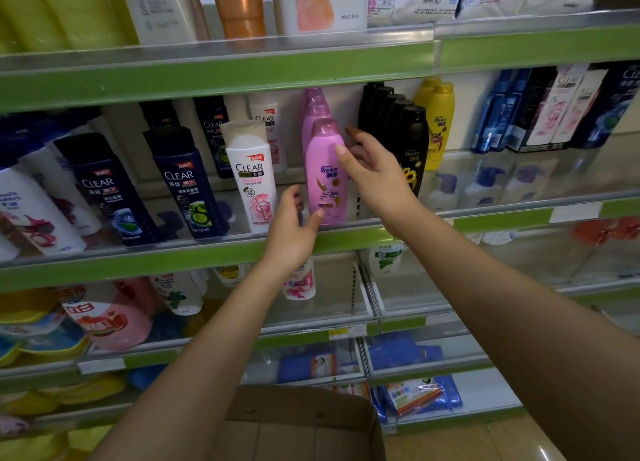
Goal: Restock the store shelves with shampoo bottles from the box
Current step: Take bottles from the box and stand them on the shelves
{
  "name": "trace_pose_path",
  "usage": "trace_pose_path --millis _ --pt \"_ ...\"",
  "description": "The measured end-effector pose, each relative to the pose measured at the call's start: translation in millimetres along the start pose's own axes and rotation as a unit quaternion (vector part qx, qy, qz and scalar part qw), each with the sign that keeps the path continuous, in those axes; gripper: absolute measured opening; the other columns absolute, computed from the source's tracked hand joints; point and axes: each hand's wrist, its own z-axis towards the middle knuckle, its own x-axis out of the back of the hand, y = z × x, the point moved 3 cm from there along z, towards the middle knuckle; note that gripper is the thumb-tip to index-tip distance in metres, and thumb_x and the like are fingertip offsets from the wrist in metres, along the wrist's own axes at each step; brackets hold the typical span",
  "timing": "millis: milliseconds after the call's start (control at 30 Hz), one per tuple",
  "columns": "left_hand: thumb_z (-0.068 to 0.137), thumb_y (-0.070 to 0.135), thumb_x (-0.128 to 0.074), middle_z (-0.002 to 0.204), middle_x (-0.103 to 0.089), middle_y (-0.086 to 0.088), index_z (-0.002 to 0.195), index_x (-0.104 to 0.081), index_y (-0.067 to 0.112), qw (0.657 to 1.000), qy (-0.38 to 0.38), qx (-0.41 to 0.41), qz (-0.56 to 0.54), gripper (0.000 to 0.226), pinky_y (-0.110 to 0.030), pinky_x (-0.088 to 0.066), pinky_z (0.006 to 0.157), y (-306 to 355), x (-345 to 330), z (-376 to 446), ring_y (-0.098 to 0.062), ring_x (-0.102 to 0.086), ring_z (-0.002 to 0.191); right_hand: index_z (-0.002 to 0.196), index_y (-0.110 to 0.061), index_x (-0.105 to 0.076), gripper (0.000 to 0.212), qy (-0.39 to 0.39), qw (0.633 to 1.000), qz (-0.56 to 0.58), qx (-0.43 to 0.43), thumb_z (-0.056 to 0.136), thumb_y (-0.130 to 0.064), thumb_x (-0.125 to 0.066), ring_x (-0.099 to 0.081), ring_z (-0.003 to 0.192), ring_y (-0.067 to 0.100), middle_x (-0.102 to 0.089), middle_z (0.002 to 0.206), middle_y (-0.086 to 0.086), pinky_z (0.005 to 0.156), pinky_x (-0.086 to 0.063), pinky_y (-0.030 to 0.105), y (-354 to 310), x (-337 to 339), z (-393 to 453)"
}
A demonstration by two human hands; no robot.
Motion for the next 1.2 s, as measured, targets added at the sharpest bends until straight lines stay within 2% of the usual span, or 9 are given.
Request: trace_pose_path --millis 167,267,367,467,567,667,867,1033,1200 --pt "0.094 0.021 -0.055 0.133 -0.049 -0.004 0.136 -0.038 0.013 0.995 0.079 -0.037 0.048 0.046 -0.025 -0.039 0.097 3 4 -32 -0.010 -0.047 0.115 0.139 -0.015 -0.048 0.044 0.037 0.999 -0.017 -0.008 0.098 -0.032 -0.053 -0.056 0.117 0.010 -0.059 0.131 0.000 0.096 -0.048 0.022 -3 14 -24" --pt "0.095 0.021 -0.053 0.125 -0.053 -0.002 0.132 -0.042 0.012 0.998 0.042 -0.045 0.024 0.040 -0.027 -0.043 0.094 9 -2 -47 -0.013 -0.053 0.111 0.127 -0.015 -0.057 0.033 0.084 0.996 -0.017 -0.026 0.099 -0.032 -0.052 -0.058 0.112 0.010 -0.063 0.119 -0.003 0.103 -0.047 0.036 -5 26 -41" --pt "0.096 0.022 -0.051 0.120 -0.054 0.001 0.129 -0.046 0.012 0.999 -0.006 -0.050 0.013 0.035 -0.021 -0.041 0.087 17 -9 -60 -0.010 -0.054 0.106 0.115 -0.020 -0.061 0.023 0.124 0.991 0.001 -0.045 0.100 -0.034 -0.050 -0.059 0.107 0.008 -0.064 0.107 -0.008 0.104 -0.047 0.039 -6 40 -60" --pt "0.097 0.022 -0.050 0.115 -0.055 0.002 0.127 -0.048 0.011 0.998 -0.038 -0.044 0.001 0.033 -0.017 -0.040 0.082 21 -13 -72 -0.010 -0.054 0.103 0.108 -0.026 -0.063 0.023 0.158 0.986 -0.001 -0.059 0.098 -0.041 -0.050 -0.060 0.111 0.009 -0.066 0.108 -0.010 0.104 -0.046 0.043 -5 53 -77" --pt "0.097 0.023 -0.050 0.113 -0.055 0.003 0.126 -0.049 0.012 0.997 -0.063 -0.038 0.001 0.031 -0.021 -0.041 0.085 22 -16 -82 -0.011 -0.054 0.102 0.110 -0.023 -0.064 0.028 0.182 0.981 -0.011 -0.073 0.098 -0.043 -0.048 -0.060 0.112 0.012 -0.067 0.111 -0.004 0.104 -0.046 0.045 -5 64 -91" --pt "0.097 0.024 -0.050 0.113 -0.056 0.002 0.126 -0.050 0.012 0.997 -0.066 -0.032 -0.002 0.031 -0.021 -0.041 0.085 21 -19 -91 -0.011 -0.054 0.102 0.110 -0.025 -0.063 0.027 0.177 0.980 -0.019 -0.083 0.099 -0.044 -0.047 -0.060 0.112 0.014 -0.066 0.111 -0.004 0.103 -0.046 0.046 -3 71 -101" --pt "0.097 0.025 -0.049 0.111 -0.054 0.007 0.125 -0.050 0.014 0.997 -0.068 -0.036 -0.014 0.030 -0.017 -0.039 0.081 35 -40 -77 -0.008 -0.053 0.102 0.123 -0.015 -0.061 0.038 0.190 0.977 -0.024 -0.094 0.099 -0.041 -0.048 -0.058 0.115 0.012 -0.065 0.120 -0.003 0.105 -0.045 0.045 6 99 -80" --pt "0.098 0.022 -0.049 0.116 -0.053 0.005 0.128 -0.047 0.012 0.999 -0.031 -0.036 -0.022 0.032 -0.009 -0.039 0.077 52 -73 -39 -0.006 -0.052 0.103 0.121 -0.013 -0.061 0.035 0.152 0.984 -0.033 -0.086 0.100 -0.038 -0.048 -0.058 0.112 0.012 -0.063 0.112 -0.004 0.105 -0.046 0.042 18 121 -38" --pt "0.097 0.020 -0.050 0.124 -0.053 -0.003 0.133 -0.042 0.008 1.000 0.010 -0.025 -0.011 0.039 -0.020 -0.041 0.092 59 -95 -3 -0.012 -0.051 0.110 0.120 -0.013 -0.060 0.034 0.116 0.991 -0.018 -0.069 0.099 -0.038 -0.050 -0.058 0.112 0.013 -0.063 0.114 -0.003 0.105 -0.045 0.043 27 134 6"
